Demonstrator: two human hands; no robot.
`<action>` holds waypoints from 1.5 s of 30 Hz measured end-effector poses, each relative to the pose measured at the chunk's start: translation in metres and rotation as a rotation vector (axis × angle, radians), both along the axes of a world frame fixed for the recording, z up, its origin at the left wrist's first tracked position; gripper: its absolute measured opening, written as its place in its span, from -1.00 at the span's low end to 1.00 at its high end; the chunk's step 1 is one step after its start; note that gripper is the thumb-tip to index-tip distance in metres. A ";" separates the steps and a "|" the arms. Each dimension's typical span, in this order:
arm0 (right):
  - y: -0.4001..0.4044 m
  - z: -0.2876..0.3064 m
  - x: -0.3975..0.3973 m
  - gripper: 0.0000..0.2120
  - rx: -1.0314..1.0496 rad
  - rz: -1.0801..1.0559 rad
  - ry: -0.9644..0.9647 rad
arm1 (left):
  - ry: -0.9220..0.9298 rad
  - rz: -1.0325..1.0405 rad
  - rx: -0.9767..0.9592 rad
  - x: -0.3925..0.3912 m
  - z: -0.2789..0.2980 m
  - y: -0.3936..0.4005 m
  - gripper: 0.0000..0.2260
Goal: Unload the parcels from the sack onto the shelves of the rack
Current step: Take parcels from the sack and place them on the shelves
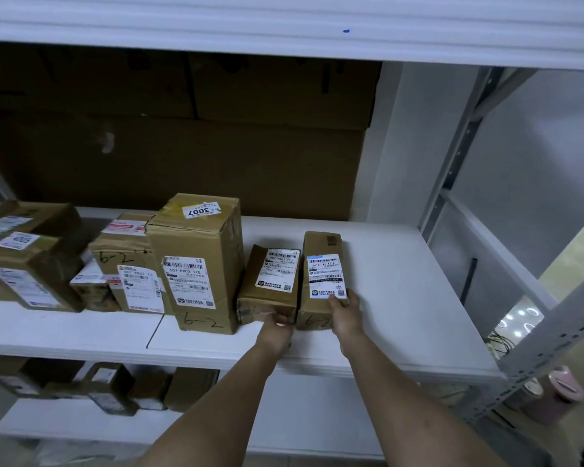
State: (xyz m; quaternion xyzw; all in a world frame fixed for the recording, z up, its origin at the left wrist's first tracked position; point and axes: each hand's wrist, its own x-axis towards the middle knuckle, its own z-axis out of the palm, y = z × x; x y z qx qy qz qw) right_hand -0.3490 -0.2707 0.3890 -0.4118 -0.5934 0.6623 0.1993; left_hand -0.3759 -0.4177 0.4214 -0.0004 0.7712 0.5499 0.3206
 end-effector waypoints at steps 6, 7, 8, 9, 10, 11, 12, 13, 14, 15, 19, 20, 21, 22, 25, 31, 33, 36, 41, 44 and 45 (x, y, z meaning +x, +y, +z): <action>0.000 0.002 0.000 -0.58 -0.023 0.024 0.002 | -0.006 -0.010 -0.001 0.001 0.003 0.000 -0.86; 0.001 0.002 0.000 -0.58 -0.024 0.029 0.000 | -0.008 -0.012 -0.003 0.001 0.003 0.000 -0.86; 0.001 0.003 0.000 -0.58 -0.025 0.037 -0.001 | -0.010 -0.014 -0.005 0.002 0.004 0.000 -0.86; 0.003 0.002 0.000 -0.59 -0.027 0.046 -0.001 | -0.011 -0.017 -0.004 0.003 0.005 0.000 -0.86; 0.003 0.004 0.001 -0.61 -0.031 0.055 -0.003 | -0.009 -0.020 0.002 0.003 0.005 0.000 -0.85; 0.003 0.005 0.002 -0.62 -0.035 0.064 -0.006 | -0.007 -0.022 0.009 0.003 0.005 -0.001 -0.85; 0.003 0.007 0.003 -0.63 -0.037 0.073 -0.011 | -0.005 -0.025 0.012 0.003 0.005 -0.001 -0.84; 0.003 0.009 0.004 -0.63 -0.038 0.081 -0.015 | 0.001 -0.031 0.010 0.004 0.006 -0.001 -0.83; 0.003 0.011 0.005 -0.63 -0.042 0.089 -0.015 | 0.009 -0.040 0.004 0.005 0.006 -0.002 -0.82; 0.003 0.013 0.006 -0.61 -0.052 0.093 -0.011 | 0.017 -0.050 0.003 0.006 0.008 -0.002 -0.82; 0.003 0.022 0.009 -0.47 -0.109 0.054 -0.043 | 0.046 -0.129 -0.056 0.007 0.014 -0.001 -0.88; 0.004 0.022 0.009 -0.44 -0.105 0.023 -0.075 | 0.044 -0.142 -0.076 0.007 0.015 -0.001 -0.87; 0.006 0.017 0.008 -0.44 -0.093 -0.008 -0.106 | 0.032 -0.146 -0.086 0.007 0.015 -0.001 -0.84; 0.007 0.014 0.009 -0.46 -0.072 -0.034 -0.129 | 0.016 -0.148 -0.087 0.007 0.015 -0.002 -0.81; 0.008 0.007 0.020 -0.66 0.027 -0.064 -0.173 | -0.019 -0.157 -0.097 0.007 0.012 0.000 -0.79; 0.000 -0.009 0.060 -0.78 0.062 -0.081 -0.227 | -0.029 -0.224 -0.098 0.021 -0.003 0.023 -0.82; -0.004 -0.012 0.078 -0.79 0.075 -0.056 -0.264 | -0.024 -0.262 -0.119 0.036 -0.005 0.029 -0.77; -0.001 -0.014 0.107 -0.78 0.073 -0.043 -0.252 | -0.004 -0.327 -0.140 0.061 -0.005 0.037 -0.77; 0.020 -0.006 0.164 -0.83 0.054 -0.072 -0.252 | 0.006 -0.389 -0.149 0.110 0.001 0.061 -0.86; 0.038 -0.003 0.211 -0.75 0.099 -0.066 -0.257 | 0.020 -0.414 -0.147 0.152 0.003 0.084 -0.83; 0.047 -0.004 0.231 -0.74 0.098 -0.068 -0.270 | 0.018 -0.419 -0.129 0.173 0.003 0.094 -0.85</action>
